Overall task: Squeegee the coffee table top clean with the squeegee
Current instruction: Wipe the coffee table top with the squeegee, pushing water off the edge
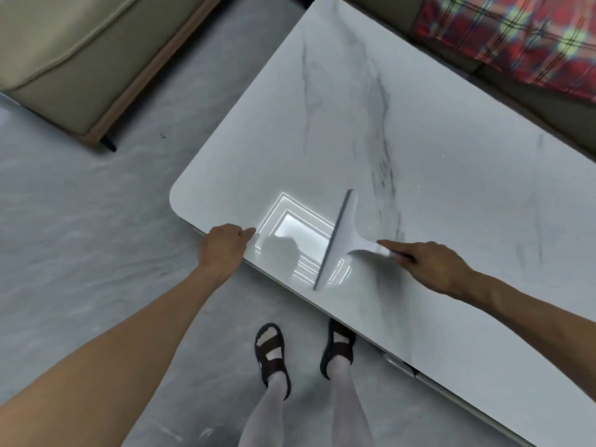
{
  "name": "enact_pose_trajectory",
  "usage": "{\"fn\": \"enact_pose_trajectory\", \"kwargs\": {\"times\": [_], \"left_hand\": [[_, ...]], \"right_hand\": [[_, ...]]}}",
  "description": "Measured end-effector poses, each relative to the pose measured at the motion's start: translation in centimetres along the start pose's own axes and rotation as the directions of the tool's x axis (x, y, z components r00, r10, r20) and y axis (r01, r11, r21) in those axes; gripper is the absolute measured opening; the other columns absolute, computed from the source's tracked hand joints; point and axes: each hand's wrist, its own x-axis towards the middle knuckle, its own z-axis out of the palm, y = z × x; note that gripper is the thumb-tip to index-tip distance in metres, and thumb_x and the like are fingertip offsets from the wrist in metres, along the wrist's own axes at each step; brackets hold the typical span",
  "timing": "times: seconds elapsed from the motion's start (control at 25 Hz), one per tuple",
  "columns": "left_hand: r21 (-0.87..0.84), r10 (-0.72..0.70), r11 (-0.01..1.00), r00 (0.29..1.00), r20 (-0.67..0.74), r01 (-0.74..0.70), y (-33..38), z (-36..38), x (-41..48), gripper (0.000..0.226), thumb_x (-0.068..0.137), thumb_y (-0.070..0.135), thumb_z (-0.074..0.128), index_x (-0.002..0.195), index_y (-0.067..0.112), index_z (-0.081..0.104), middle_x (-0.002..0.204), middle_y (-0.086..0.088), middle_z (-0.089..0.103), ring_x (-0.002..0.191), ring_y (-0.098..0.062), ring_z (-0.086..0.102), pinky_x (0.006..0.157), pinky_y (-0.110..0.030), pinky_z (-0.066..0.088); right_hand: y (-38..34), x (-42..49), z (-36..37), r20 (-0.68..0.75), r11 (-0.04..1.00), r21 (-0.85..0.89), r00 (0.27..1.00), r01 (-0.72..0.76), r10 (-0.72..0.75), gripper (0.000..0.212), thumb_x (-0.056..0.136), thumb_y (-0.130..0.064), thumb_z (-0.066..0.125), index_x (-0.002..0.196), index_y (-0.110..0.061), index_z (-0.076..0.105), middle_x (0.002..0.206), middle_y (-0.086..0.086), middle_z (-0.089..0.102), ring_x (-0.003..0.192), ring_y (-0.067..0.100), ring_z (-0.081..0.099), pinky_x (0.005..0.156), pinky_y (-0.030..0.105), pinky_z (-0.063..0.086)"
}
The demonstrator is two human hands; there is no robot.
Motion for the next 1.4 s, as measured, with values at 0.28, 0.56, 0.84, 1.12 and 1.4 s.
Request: {"fn": "enact_pose_trajectory", "kwargs": {"times": [0.28, 0.56, 0.84, 1.12, 1.4], "left_hand": [[-0.139, -0.011, 0.99, 0.992, -0.123, -0.006, 0.0, 2.9, -1.6, 0.013, 0.09, 0.01, 0.055, 0.096, 0.018, 0.064, 0.09, 0.001, 0.072, 0.078, -0.017, 0.062, 0.068, -0.028, 0.049], [0.214, 0.211, 0.957, 0.976, -0.044, -0.197, 3.5, 7.7, -4.4, 0.054, 0.09, -0.003, 0.042, 0.143, 0.004, 0.036, 0.143, -0.018, 0.04, 0.132, -0.03, 0.04, 0.112, -0.033, 0.032], [0.27, 0.101, 0.953, 0.985, 0.14, -0.136, 9.9, 12.9, -5.4, 0.064, 0.083, -0.013, 0.016, 0.147, -0.012, 0.01, 0.154, -0.037, 0.006, 0.141, -0.055, 0.014, 0.116, -0.054, 0.023], [0.188, -0.025, 0.982, 0.982, 0.188, -0.011, 12.2, 12.3, -4.4, 0.077, 0.089, 0.011, 0.048, 0.154, 0.013, 0.007, 0.153, -0.031, 0.019, 0.139, -0.05, 0.028, 0.113, -0.057, 0.029], [0.19, -0.077, 0.981, 0.977, 0.2, 0.039, 12.7, 12.2, -3.6, 0.076, 0.092, 0.016, 0.049, 0.154, 0.013, 0.005, 0.15, -0.032, 0.025, 0.135, -0.049, 0.032, 0.111, -0.055, 0.031]], "right_hand": [[-6.6, 1.6, 3.9, -0.096, 0.964, 0.062, 0.963, 0.258, -0.251, 0.036, 0.096, -0.058, 0.035, 0.13, -0.06, 0.044, 0.123, -0.015, 0.065, 0.113, 0.02, 0.059, 0.077, 0.028, 0.038], [-1.6, 1.4, 6.4, -0.131, 0.96, -0.008, 0.952, 0.279, -0.277, 0.034, 0.099, -0.051, 0.034, 0.131, -0.06, 0.043, 0.118, -0.013, 0.068, 0.104, 0.023, 0.063, 0.071, 0.029, 0.038], [14.3, -2.3, 2.7, -0.142, 0.998, -0.047, 0.989, 0.037, -0.043, 0.035, 0.098, -0.053, 0.033, 0.13, -0.061, 0.043, 0.126, -0.015, 0.063, 0.109, 0.024, 0.061, 0.072, 0.03, 0.041], [15.2, -4.1, 1.0, -0.133, 0.995, -0.01, 0.986, 0.101, -0.101, 0.034, 0.096, -0.057, 0.034, 0.128, -0.066, 0.041, 0.126, -0.02, 0.063, 0.111, 0.019, 0.06, 0.074, 0.028, 0.038], [5.6, -1.9, 8.7, 0.046, 0.941, 0.083, 0.942, 0.329, -0.334, 0.036, 0.101, -0.051, 0.029, 0.135, -0.06, 0.037, 0.131, -0.007, 0.06, 0.12, 0.023, 0.054, 0.093, 0.031, 0.039]]}}
